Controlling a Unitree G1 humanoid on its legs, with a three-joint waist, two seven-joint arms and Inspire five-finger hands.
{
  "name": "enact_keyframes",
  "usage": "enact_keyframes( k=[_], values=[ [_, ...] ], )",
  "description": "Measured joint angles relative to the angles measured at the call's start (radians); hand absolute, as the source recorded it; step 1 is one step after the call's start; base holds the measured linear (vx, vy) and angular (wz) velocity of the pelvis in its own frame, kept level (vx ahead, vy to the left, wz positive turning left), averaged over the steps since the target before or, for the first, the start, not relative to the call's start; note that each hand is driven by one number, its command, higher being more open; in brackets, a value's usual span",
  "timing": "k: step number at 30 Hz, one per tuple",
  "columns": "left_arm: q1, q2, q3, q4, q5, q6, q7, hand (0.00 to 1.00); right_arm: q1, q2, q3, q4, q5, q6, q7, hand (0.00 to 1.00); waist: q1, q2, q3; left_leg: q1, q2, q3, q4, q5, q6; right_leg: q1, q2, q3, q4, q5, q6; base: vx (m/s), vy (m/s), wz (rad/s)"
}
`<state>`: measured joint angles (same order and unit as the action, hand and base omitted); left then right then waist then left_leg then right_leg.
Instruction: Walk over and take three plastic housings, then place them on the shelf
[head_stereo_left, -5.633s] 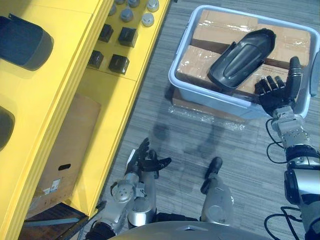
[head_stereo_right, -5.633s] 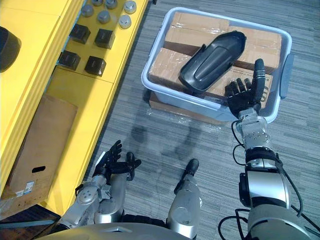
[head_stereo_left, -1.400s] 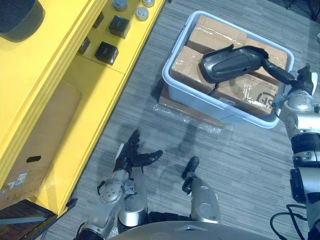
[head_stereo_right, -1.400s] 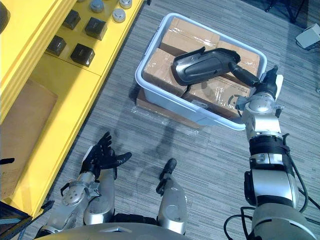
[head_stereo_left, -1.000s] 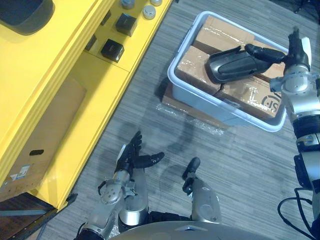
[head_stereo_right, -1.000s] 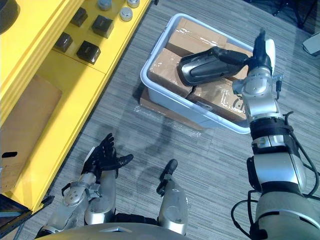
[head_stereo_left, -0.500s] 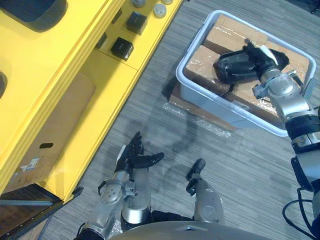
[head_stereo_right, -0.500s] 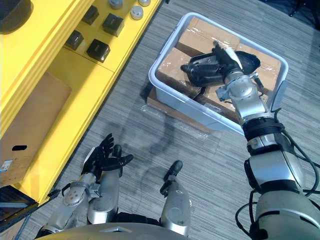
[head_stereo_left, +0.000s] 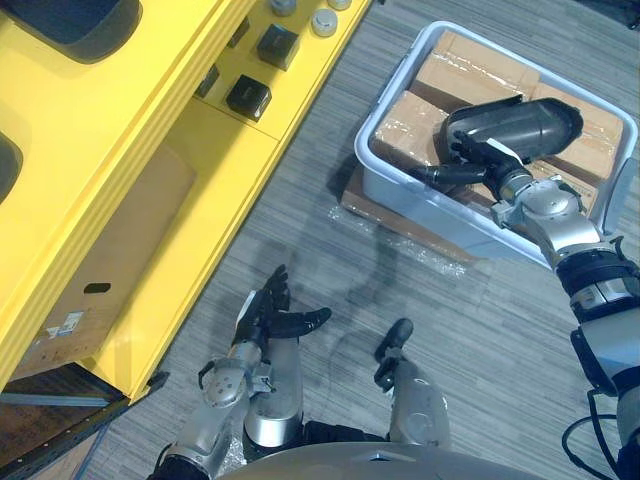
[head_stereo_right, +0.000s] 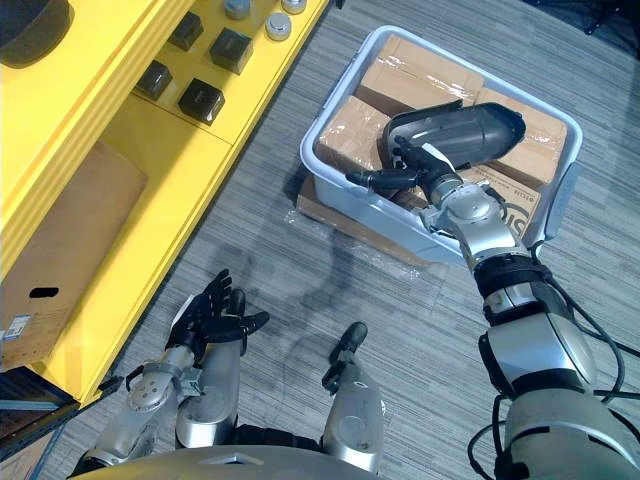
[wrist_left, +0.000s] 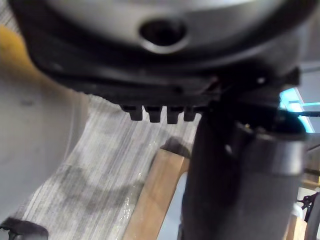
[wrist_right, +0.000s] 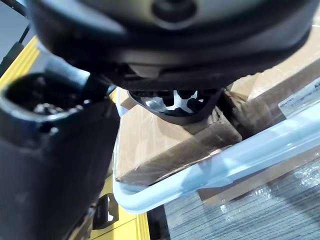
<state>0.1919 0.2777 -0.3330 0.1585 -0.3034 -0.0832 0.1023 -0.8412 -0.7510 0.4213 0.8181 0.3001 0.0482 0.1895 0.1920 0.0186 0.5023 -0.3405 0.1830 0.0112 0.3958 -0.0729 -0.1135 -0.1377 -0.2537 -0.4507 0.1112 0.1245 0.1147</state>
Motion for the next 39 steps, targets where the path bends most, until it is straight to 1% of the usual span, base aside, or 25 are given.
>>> enact_keyframes(
  k=[3, 9, 13, 16, 19, 25, 27, 31, 34, 35, 37, 38, 39],
  values=[
    [0.000, 0.001, -0.010, 0.007, 0.000, 0.000, 0.000, 1.00, 0.004, 0.001, -0.001, 0.026, -0.003, -0.002, 0.004, 1.00, -0.001, 0.007, -0.004, 0.002, 0.000, -0.001, -0.007, 0.003, 0.004, 0.000, 0.000, -0.002, 0.000, -0.001, -0.001, 0.00, 0.000, 0.00],
    [-0.002, 0.009, -0.011, 0.010, 0.000, 0.000, 0.000, 1.00, 0.025, 0.001, -0.028, 0.034, -0.022, -0.018, 0.047, 1.00, -0.004, 0.007, -0.004, 0.012, -0.001, -0.001, -0.028, 0.021, -0.006, 0.001, 0.000, -0.004, 0.002, -0.001, -0.002, 0.00, 0.000, 0.00],
    [-0.004, 0.016, -0.008, 0.010, 0.000, 0.000, -0.002, 1.00, 0.044, -0.002, -0.044, 0.033, -0.100, -0.017, 0.045, 1.00, -0.010, 0.006, -0.005, 0.017, 0.000, -0.001, -0.032, 0.023, -0.007, 0.002, 0.000, -0.003, 0.005, -0.003, -0.005, 0.00, 0.000, 0.00],
    [-0.004, 0.018, -0.005, 0.010, 0.000, 0.000, -0.003, 1.00, 0.059, -0.028, -0.045, 0.031, -0.173, -0.012, 0.036, 1.00, -0.006, 0.006, -0.005, 0.017, 0.000, 0.000, -0.031, 0.023, -0.007, 0.002, 0.000, 0.002, 0.005, -0.003, -0.004, 0.00, 0.000, 0.00],
    [-0.004, 0.023, -0.005, 0.010, 0.000, 0.001, -0.003, 1.00, 0.067, -0.059, -0.045, 0.031, -0.214, 0.004, 0.031, 1.00, -0.005, 0.005, -0.005, 0.017, 0.000, 0.000, -0.030, 0.023, -0.007, 0.001, 0.000, 0.003, 0.005, -0.003, -0.004, 0.00, 0.000, 0.00],
    [-0.003, 0.038, -0.002, 0.009, 0.000, 0.001, -0.002, 1.00, 0.072, -0.140, -0.057, 0.024, -0.225, 0.008, 0.022, 1.00, -0.008, 0.003, -0.005, 0.014, 0.005, 0.000, -0.014, 0.019, -0.009, 0.001, 0.006, 0.009, 0.002, -0.002, -0.004, 0.00, 0.004, -0.02],
    [-0.002, 0.039, -0.001, 0.008, 0.000, 0.001, -0.002, 1.00, 0.072, -0.164, -0.062, -0.002, -0.256, 0.012, 0.018, 1.00, -0.011, -0.001, -0.005, 0.012, 0.005, 0.000, -0.013, 0.016, -0.009, 0.001, 0.007, 0.011, 0.000, -0.001, -0.002, 0.01, 0.011, -0.04],
    [0.003, 0.039, 0.019, 0.005, 0.000, 0.001, -0.003, 1.00, 0.068, -0.194, -0.101, -0.067, -0.257, 0.027, 0.015, 1.00, -0.017, -0.012, -0.004, 0.009, 0.012, 0.005, 0.002, 0.006, -0.011, 0.001, 0.013, 0.017, -0.006, 0.001, -0.001, 0.01, 0.011, -0.05],
    [0.007, 0.040, 0.034, -0.002, 0.000, 0.001, -0.003, 1.00, 0.055, -0.198, -0.103, -0.085, -0.267, 0.037, 0.015, 1.00, -0.027, -0.019, -0.002, 0.007, 0.013, 0.006, 0.003, 0.004, -0.011, 0.001, 0.013, 0.017, -0.007, 0.001, -0.001, 0.00, 0.000, 0.00],
    [0.009, 0.041, 0.036, -0.008, 0.000, 0.001, -0.003, 1.00, 0.051, -0.198, -0.103, -0.090, -0.292, 0.043, 0.016, 1.00, -0.030, -0.024, -0.001, 0.007, 0.013, 0.006, 0.004, 0.004, -0.011, 0.001, 0.014, 0.017, -0.007, 0.001, -0.001, 0.00, 0.000, 0.00],
    [0.010, 0.045, 0.036, -0.016, 0.000, 0.001, -0.003, 1.00, 0.048, -0.198, -0.108, -0.090, -0.293, 0.053, 0.015, 1.00, -0.031, -0.031, -0.002, 0.007, 0.015, 0.008, 0.006, 0.003, -0.011, 0.001, 0.015, 0.017, -0.007, 0.001, -0.001, 0.02, 0.004, 0.00],
    [0.010, 0.045, 0.036, -0.018, 0.000, 0.001, -0.003, 1.00, 0.049, -0.198, -0.109, -0.092, -0.287, 0.056, -0.001, 1.00, -0.031, -0.033, -0.001, 0.007, 0.017, 0.008, 0.007, 0.002, -0.012, 0.001, 0.016, 0.018, -0.007, 0.001, -0.001, 0.00, 0.000, 0.00],
    [0.010, 0.045, 0.036, -0.021, 0.000, 0.001, -0.003, 1.00, 0.049, -0.198, -0.118, -0.099, -0.255, 0.070, -0.040, 1.00, -0.031, -0.034, -0.001, 0.007, 0.017, 0.009, 0.010, 0.000, -0.013, 0.001, 0.017, 0.018, -0.007, 0.001, -0.001, 0.00, 0.000, 0.00]
  ],
)
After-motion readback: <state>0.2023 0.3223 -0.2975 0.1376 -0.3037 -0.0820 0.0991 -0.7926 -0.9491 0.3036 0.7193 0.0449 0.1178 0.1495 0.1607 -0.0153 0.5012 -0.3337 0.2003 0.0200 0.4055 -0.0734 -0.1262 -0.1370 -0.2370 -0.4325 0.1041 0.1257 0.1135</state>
